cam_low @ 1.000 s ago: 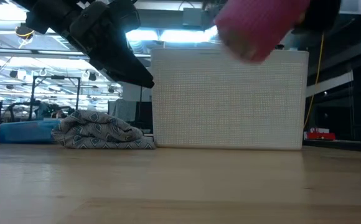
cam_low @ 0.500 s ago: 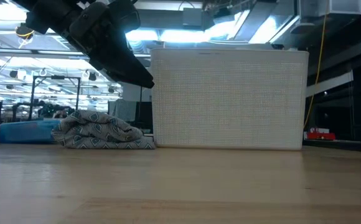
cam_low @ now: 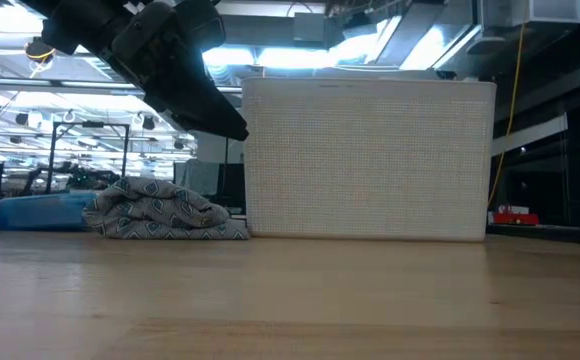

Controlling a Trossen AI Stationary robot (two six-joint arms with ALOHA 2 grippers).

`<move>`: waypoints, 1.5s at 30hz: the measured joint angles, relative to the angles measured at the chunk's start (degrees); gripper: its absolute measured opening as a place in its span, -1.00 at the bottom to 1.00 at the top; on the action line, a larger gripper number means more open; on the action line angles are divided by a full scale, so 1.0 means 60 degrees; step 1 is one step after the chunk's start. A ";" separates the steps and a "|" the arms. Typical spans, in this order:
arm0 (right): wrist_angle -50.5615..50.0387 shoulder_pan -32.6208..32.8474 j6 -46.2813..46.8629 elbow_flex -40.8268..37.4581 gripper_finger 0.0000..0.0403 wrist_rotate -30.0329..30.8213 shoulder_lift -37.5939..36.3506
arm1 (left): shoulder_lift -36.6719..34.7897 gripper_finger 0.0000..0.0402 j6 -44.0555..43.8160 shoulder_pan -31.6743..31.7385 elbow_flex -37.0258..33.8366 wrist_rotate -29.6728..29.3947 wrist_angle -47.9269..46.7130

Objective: Pick & Place Medicine items
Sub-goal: Put the pink bandage into the black bin, then put the gray patient gown into the white laundry bin

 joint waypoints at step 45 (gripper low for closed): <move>0.1105 -0.0528 -0.1117 -0.0650 0.09 -0.0805 -0.0441 | 0.0000 -0.22 0.0153 0.0004 0.0000 -0.0069 0.0007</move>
